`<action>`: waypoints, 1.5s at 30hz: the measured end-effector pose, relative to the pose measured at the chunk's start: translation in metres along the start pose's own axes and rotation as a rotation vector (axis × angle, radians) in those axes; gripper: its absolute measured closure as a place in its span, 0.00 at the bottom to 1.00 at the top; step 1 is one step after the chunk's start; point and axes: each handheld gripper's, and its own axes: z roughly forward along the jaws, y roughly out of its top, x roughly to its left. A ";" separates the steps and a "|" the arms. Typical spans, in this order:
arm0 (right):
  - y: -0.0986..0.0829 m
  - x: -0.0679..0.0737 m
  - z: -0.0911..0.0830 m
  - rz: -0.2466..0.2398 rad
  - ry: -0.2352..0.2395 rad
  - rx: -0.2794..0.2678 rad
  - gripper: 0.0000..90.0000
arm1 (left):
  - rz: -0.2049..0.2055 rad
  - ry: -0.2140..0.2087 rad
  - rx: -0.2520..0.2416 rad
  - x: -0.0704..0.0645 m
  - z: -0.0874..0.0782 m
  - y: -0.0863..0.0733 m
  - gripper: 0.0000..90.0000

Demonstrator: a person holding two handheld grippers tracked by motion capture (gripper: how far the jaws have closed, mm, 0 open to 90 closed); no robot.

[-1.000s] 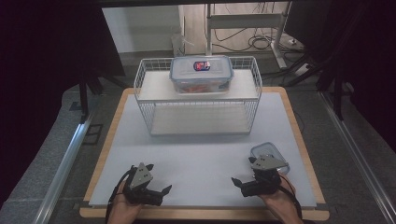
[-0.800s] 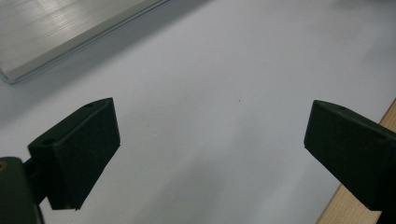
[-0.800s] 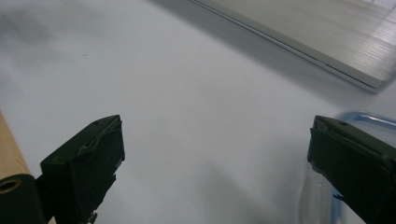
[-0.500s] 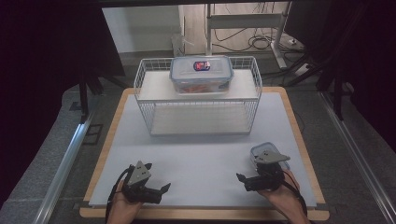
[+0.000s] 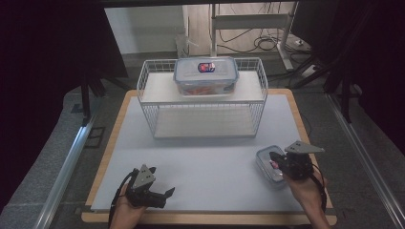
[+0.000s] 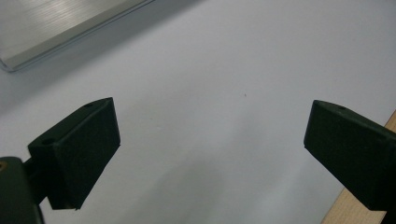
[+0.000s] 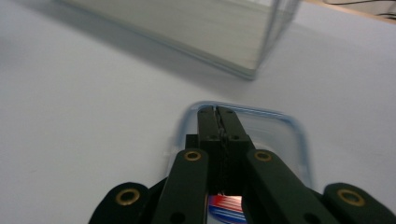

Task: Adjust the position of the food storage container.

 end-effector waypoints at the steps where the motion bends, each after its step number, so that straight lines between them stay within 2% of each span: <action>1: -0.001 -0.004 -0.001 0.008 -0.021 0.004 1.00 | 0.001 0.000 0.002 0.000 0.000 0.000 0.04; 9: -0.022 -0.046 -0.001 0.108 -0.140 0.078 1.00 | 0.000 0.008 0.014 0.002 0.001 -0.001 0.04; 11: -0.028 -0.053 -0.001 0.128 -0.140 0.110 1.00 | 0.001 0.007 0.017 0.002 0.001 -0.001 0.04; 14: -0.035 -0.055 0.001 0.154 -0.099 0.136 1.00 | 0.009 0.011 0.031 0.002 0.003 -0.002 0.05; 17: -0.033 -0.051 0.002 0.131 -0.105 0.146 1.00 | 0.018 0.010 0.039 0.001 0.003 -0.002 0.05; 20: -0.032 -0.046 0.006 0.134 -0.076 0.143 1.00 | 0.012 0.014 0.031 0.001 0.004 -0.001 0.05; 23: -0.028 -0.041 0.009 0.120 -0.068 0.148 1.00 | 0.012 0.015 0.034 0.001 0.004 -0.001 0.05; 29: -0.019 -0.024 0.021 0.087 -0.023 0.155 1.00 | 0.015 0.017 0.035 0.001 0.004 -0.001 0.04; 34: -0.007 -0.002 0.037 0.044 0.026 0.162 1.00 | 0.009 0.017 0.033 0.001 0.005 -0.001 0.04; 37: 0.002 0.016 0.051 0.019 0.079 0.165 1.00 | 0.004 0.017 0.029 0.000 0.005 0.000 0.04; 42: 0.012 0.044 0.068 -0.031 0.139 0.157 1.00 | -0.006 0.012 0.024 0.000 0.005 0.000 0.04; 45: 0.014 0.049 0.069 -0.063 0.152 0.152 1.00 | -0.001 0.018 0.024 0.000 0.004 0.000 0.04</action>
